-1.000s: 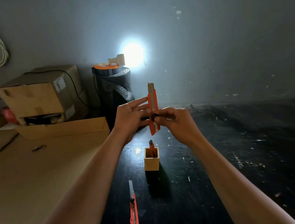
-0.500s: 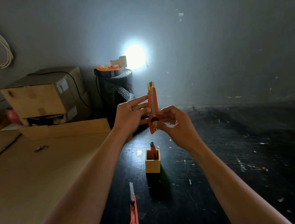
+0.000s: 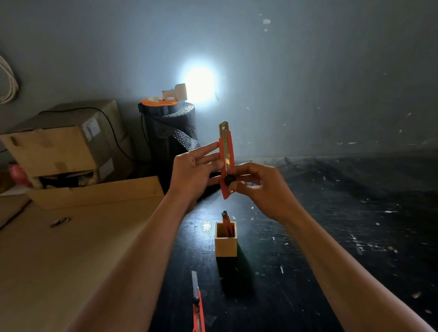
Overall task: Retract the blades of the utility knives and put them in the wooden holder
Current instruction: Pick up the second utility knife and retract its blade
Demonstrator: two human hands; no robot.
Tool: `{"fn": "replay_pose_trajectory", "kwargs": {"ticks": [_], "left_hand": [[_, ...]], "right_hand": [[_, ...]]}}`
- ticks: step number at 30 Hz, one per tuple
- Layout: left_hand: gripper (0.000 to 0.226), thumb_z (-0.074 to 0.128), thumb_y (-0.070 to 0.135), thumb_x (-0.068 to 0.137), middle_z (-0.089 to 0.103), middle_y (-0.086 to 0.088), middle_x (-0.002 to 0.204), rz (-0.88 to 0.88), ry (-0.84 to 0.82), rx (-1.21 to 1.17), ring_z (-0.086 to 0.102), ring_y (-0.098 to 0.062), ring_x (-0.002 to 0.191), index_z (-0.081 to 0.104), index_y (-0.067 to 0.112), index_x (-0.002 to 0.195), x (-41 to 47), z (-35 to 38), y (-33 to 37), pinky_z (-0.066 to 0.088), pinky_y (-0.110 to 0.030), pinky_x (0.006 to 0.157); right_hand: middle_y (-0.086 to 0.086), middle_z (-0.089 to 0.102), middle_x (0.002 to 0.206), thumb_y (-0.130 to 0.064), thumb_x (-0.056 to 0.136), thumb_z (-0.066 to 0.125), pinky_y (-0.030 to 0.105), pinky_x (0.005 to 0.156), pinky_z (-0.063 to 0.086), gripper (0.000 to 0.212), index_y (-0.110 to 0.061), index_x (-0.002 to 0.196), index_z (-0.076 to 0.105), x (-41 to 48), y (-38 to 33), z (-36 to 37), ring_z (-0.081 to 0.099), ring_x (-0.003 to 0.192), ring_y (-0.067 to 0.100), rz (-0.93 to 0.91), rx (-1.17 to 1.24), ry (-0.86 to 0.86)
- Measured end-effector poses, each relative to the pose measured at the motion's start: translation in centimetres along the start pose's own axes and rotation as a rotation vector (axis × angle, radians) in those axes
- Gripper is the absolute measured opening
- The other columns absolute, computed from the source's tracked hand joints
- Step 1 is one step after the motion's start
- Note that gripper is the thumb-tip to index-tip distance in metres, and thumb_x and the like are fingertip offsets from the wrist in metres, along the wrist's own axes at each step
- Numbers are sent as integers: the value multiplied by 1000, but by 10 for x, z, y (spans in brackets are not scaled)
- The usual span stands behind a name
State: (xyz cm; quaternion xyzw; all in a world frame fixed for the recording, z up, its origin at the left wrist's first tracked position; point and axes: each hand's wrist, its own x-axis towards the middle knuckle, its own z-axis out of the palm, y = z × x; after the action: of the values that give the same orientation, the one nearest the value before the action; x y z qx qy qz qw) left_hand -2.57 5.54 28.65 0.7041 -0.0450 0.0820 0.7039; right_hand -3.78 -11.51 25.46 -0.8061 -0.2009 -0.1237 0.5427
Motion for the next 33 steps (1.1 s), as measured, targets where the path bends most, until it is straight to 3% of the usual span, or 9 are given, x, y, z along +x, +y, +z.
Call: {"fn": "replay_pose_trajectory", "kwargs": {"ticks": [4,7,12,16,20,25,28,30,33], "left_hand": [[44,70,-4,92,80,-9,113,13,0,-10,80,-22,96,70,14,132,0,0,2,66,-45,82],[45,69,-6,92,80,-10,113,12,-8,-11,80,-23,96,70,14,133,-1,1,2,66,-45,83],[44,69,-4,93,80,-7,112,11,8,-3,80,-23,98,70,15,132,-4,-1,-1,65,-45,86],[44,67,-6,93,81,-7,110,8,6,-20,81,-20,92,70,14,133,-5,-1,0,66,-41,80],[43,68,-4,93,80,-7,112,14,7,-9,81,-21,94,70,15,132,-3,0,0,66,-41,81],[42,68,-3,94,80,-8,114,11,9,-11,80,-21,97,70,15,132,-1,2,-2,65,-42,84],[41,67,-4,94,81,-6,111,14,5,-29,81,-20,94,71,14,131,0,2,-3,66,-39,81],[41,67,-5,94,80,-8,112,12,-1,-32,81,-21,94,71,13,131,2,1,-6,66,-41,82],[41,67,-5,94,80,-10,115,8,-19,-34,80,-23,98,70,11,131,4,0,-13,64,-45,86]], "right_hand": [[-12,75,109,-19,90,76,7,88,50,26,-27,115,71,1,-3,-2,72,100,1,-20,1,2],[-16,75,100,-19,89,77,5,83,51,18,-28,104,71,2,-1,-2,72,92,-4,-6,17,15],[-12,74,110,-16,95,70,22,98,53,25,-22,119,75,0,2,0,72,104,6,-22,-7,-23],[-15,75,103,-25,88,78,10,85,52,21,-29,106,68,1,3,1,74,97,4,-6,20,28],[-19,73,98,-20,90,75,6,85,50,16,-28,103,71,3,3,-1,72,92,-4,-8,8,7],[-25,69,101,-18,96,67,21,98,51,21,-28,113,75,4,5,-2,68,95,-5,-23,-24,-27],[-25,71,106,-24,95,69,22,96,52,20,-38,110,70,7,5,-3,70,97,-1,-38,20,3],[-32,73,98,-30,94,69,24,92,56,18,-45,104,67,10,5,-3,73,96,0,-30,74,21],[-32,68,97,-37,94,67,24,85,58,12,-46,101,62,20,7,0,72,91,1,-26,62,70]]}}
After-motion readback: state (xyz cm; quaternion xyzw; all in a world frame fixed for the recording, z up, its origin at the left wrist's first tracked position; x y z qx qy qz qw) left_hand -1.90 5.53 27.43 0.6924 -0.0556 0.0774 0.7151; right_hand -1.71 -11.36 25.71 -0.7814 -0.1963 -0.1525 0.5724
